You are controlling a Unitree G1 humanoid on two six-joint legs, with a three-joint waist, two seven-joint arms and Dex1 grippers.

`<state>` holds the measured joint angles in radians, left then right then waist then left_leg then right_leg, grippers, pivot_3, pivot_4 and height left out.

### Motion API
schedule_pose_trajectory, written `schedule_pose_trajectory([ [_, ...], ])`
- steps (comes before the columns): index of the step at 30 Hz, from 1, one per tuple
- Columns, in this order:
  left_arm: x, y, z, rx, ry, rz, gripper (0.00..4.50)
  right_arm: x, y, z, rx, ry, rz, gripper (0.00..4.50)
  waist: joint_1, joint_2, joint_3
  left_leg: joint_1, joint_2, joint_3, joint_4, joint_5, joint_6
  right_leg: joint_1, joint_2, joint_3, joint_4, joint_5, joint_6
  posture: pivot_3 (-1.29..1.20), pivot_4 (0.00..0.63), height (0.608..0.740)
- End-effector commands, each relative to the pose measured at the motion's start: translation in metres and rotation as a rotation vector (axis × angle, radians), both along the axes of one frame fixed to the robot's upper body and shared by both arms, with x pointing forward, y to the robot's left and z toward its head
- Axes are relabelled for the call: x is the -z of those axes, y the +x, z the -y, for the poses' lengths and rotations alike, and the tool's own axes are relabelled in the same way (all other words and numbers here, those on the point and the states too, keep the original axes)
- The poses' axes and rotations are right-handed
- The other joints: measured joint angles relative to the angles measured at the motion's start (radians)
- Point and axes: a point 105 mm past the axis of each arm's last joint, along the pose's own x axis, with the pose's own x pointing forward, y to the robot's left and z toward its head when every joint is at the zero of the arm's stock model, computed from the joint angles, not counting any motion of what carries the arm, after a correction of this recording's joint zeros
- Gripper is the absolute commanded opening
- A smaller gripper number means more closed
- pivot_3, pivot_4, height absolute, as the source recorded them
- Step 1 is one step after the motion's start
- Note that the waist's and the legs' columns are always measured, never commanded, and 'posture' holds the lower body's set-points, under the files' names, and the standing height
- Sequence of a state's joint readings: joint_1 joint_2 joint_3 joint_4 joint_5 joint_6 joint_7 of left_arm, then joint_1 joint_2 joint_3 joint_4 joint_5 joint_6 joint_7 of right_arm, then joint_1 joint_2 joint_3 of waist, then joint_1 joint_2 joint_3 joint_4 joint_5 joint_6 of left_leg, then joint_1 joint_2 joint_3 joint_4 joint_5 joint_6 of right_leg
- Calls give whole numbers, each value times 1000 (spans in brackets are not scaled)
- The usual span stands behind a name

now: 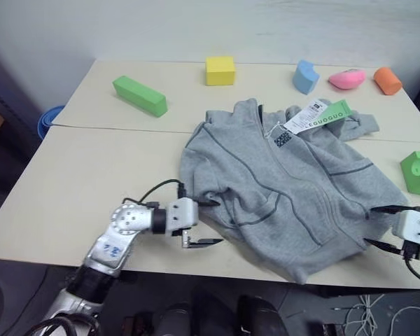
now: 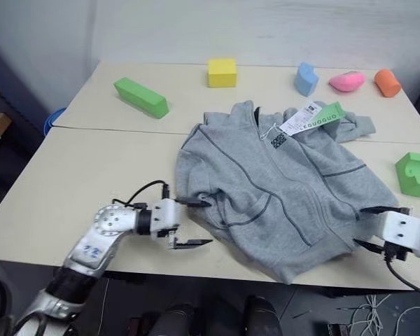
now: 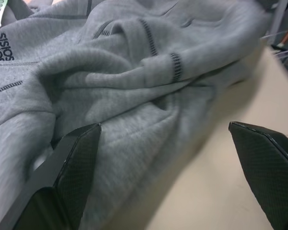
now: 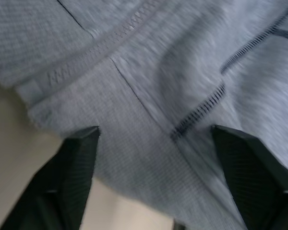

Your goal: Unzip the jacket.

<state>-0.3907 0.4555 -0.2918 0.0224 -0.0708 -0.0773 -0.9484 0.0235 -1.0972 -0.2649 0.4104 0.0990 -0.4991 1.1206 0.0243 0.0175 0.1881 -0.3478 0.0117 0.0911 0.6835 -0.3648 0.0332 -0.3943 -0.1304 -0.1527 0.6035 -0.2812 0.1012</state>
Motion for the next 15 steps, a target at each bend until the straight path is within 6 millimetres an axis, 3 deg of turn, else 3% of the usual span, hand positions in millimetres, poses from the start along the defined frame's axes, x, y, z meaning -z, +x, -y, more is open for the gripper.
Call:
schedule_pose_trajectory([
  [1, 5, 10, 8, -30, 29, 64, 4078, 8, -1, -6, -5, 38, -34, 2385, 0, -1, 0, 0, 0, 0, 0, 0, 0, 0, 0, 0, 0, 0, 0, 0, 150, 740],
  [8, 6, 16, 9, -87, -9, 59, 1888, 7, -3, -6, 30, 69, -38, 0, 0, -3, 0, 0, 0, -1, 1, 0, 1, 0, -1, -1, 1, 0, 0, 0, 150, 740],
  [13, 6, 7, 6, -43, -21, 30, 329, 0, -4, 10, 118, 42, -3, 0, 0, -3, 0, 0, 0, -1, 1, 0, 1, 1, -1, -1, 1, 0, 0, 0, 150, 740],
  [15, 1, -6, 9, 19, -78, -20, 33, -12, 0, 14, 193, 98, 42, 0, 0, -2, 0, 0, 0, -1, 1, 0, 1, 1, -1, -1, 1, 0, 0, 0, 150, 740],
])
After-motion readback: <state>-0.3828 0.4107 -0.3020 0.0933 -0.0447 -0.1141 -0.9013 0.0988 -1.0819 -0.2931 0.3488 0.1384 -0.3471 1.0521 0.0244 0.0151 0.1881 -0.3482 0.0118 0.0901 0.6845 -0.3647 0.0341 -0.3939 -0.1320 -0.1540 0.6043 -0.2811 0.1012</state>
